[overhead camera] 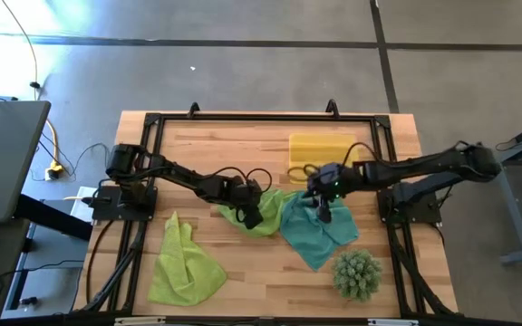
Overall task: Roll microfiber towels into tight, uniform cylinder then place into a basket
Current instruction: Fold the top green microfiber towel
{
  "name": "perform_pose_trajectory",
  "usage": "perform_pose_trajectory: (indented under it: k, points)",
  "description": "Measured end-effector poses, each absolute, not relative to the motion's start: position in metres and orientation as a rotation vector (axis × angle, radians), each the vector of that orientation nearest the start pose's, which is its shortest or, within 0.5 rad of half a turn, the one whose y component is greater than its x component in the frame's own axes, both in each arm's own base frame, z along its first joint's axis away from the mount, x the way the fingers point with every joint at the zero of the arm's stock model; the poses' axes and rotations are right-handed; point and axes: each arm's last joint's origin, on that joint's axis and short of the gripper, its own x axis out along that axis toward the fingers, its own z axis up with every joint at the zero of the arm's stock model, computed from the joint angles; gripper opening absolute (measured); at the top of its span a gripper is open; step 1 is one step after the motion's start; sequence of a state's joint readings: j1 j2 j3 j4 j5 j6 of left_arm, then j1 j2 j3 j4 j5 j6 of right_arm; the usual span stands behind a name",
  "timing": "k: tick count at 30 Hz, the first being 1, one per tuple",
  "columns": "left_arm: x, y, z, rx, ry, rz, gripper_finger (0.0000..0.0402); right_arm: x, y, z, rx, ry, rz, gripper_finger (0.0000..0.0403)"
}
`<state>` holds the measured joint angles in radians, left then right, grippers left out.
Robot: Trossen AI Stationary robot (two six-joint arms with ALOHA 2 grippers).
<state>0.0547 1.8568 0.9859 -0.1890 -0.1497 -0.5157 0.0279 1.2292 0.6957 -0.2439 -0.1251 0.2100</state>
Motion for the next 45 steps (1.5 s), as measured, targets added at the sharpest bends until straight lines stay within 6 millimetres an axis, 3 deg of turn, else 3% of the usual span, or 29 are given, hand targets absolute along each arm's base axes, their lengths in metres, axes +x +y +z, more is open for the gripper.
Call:
perform_pose_trajectory:
  k: [6,11,21,30,37,45]
  points:
    - [0.348,0.023,0.129,-0.408,0.987,0.455,0.0181,0.254,0.03,0.192,0.207,0.908,0.123,0.0126]
    - [0.356,0.021,0.139,-0.386,0.964,0.433,0.0181,0.257,0.035,0.172,0.229,1.009,0.103,0.0126]
    - [0.368,-0.003,0.181,-0.271,0.913,0.308,0.0181,0.25,0.035,0.136,0.263,1.295,0.013,0.0126]
    - [0.369,-0.029,0.211,-0.191,0.847,0.203,0.0181,0.213,0.031,0.137,0.338,1.648,-0.165,0.0126]
    - [0.36,-0.034,0.209,-0.165,0.925,0.204,0.0181,0.181,0.027,0.145,0.346,1.952,-0.349,0.0126]
    - [0.35,-0.031,0.203,-0.127,1.027,0.255,0.0181,0.172,0.025,0.15,0.337,2.044,-0.404,0.0126]
